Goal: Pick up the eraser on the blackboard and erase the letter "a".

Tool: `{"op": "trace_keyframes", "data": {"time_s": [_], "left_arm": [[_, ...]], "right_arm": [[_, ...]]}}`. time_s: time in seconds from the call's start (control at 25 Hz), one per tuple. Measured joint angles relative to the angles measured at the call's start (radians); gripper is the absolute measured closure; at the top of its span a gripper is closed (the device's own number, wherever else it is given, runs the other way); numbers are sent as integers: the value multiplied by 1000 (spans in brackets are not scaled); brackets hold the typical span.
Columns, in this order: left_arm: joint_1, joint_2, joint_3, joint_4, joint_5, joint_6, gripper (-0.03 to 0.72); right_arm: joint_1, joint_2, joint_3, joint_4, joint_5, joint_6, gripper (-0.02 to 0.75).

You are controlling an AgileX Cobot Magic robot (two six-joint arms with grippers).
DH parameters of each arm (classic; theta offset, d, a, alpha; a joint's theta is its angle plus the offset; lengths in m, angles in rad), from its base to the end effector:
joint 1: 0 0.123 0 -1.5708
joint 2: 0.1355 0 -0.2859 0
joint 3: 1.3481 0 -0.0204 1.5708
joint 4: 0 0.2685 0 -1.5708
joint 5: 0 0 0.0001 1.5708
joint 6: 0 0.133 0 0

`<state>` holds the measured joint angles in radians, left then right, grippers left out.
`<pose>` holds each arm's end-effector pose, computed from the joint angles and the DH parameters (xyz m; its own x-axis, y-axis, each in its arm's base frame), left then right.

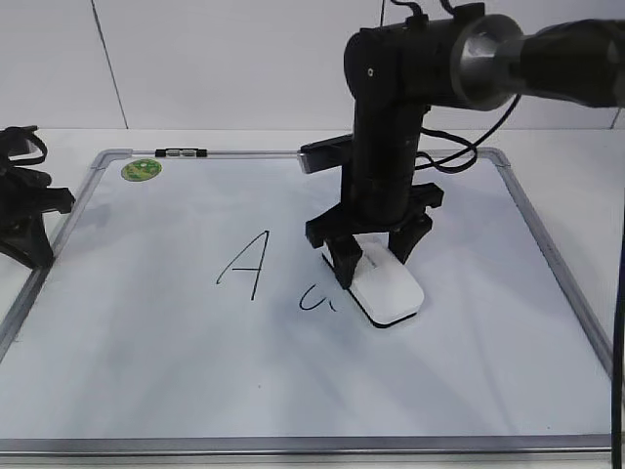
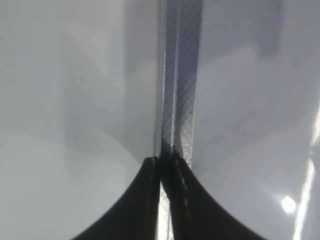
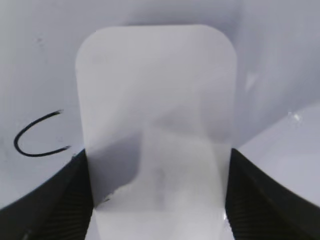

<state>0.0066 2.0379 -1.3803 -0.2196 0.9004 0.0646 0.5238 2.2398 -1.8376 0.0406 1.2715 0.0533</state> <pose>0.4137 -0.0200 0.1005 -0.9920 -0.0786 -0.0989 -0.0602 0.9823 -0.1773 0.4005 0.2373 0.1246 -0.8965 -0.4426 0.0180 -0.4417 0.8964 0.0377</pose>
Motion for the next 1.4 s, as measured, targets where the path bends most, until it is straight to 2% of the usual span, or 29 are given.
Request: {"op": "trace_keyframes", "data": {"time_s": [0.16, 0.36, 0.6, 0.92, 1.16, 1.4], "left_arm": [[0, 0, 0, 0, 0, 0, 676], [0, 0, 0, 0, 0, 0, 676], [0, 0, 0, 0, 0, 0, 676], [0, 0, 0, -2, 0, 0, 676], [0, 0, 0, -4, 0, 0, 676], [0, 0, 0, -4, 0, 0, 676]], "right_arm": [[44, 2, -2, -10, -6, -11, 183], [93, 2, -4, 44, -19, -26, 183], [122, 4, -4, 58, -24, -28, 183], [103, 4, -4, 48, -25, -14, 183], [53, 4, -4, 97, -26, 3, 183], [5, 4, -4, 98, -27, 4, 183]]}}
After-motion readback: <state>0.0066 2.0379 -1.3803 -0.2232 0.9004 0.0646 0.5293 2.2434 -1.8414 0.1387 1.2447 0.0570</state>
